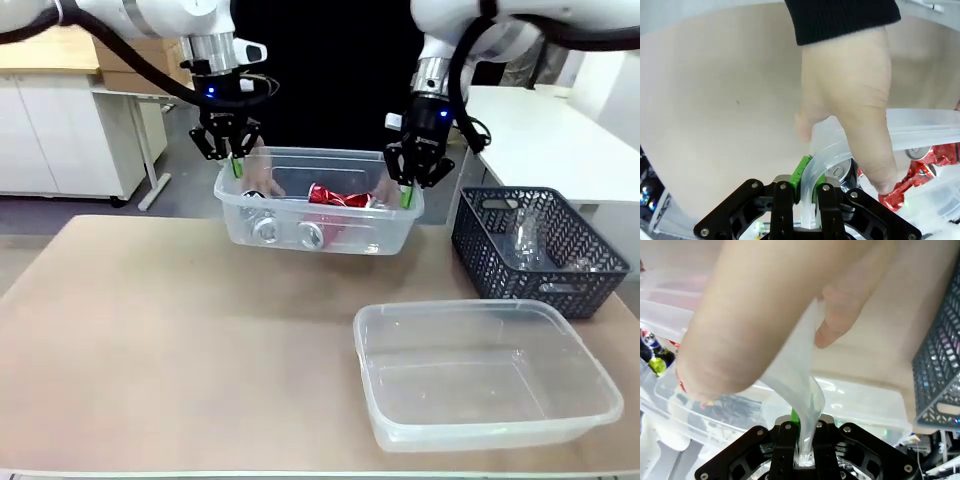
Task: Sort the waste into each basket.
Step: Offer the picked Organizing box to the human, then release the Organizing box you were holding.
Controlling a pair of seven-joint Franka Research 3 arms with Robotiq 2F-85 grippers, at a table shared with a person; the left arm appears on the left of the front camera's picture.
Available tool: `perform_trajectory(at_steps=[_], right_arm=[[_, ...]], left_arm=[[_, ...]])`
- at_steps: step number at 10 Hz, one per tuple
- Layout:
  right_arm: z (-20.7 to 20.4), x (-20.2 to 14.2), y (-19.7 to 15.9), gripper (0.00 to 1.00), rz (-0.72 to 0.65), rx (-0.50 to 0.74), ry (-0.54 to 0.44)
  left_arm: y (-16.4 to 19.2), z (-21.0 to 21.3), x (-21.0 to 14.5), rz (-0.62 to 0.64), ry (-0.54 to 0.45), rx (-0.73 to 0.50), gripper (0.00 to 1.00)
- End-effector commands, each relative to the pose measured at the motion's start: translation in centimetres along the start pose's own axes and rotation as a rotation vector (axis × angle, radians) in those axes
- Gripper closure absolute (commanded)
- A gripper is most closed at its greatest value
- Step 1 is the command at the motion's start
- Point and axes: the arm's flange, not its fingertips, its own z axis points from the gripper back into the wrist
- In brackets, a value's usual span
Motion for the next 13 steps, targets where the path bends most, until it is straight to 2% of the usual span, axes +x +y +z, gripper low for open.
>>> perform_trajectory(at_steps=[1, 10, 11, 12, 13], right_arm=[[0.7, -1.5, 0.6, 0.95, 0.006, -0.008, -0.015], [1.1, -0.8, 0.3, 0.95, 0.002, -0.003, -0.018], [1.9, -1.6, -0.2, 0.58, -0.029, 0.026, -0.13], [2.4, -2.3, -0.1, 0.37, -0.013, 0.047, -0.213], [2.9, -3.2, -0.2, 0.01, -0.021, 0.048, -0.29]], left_arm=[[-0.2, 1.3, -1.5, -0.007, -0.03, 0.004, 0.93], [-0.2, 1.3, -1.5, -0.007, -0.03, 0.004, 0.93], [-0.3, 1.4, -0.7, -0.004, -0.019, 0.005, 0.35], [-0.3, 2.0, -1.3, 0.0, -0.059, 0.0, 0.35], [-0.2, 2.6, -2.2, 0.025, -0.128, 0.002, 0.0]])
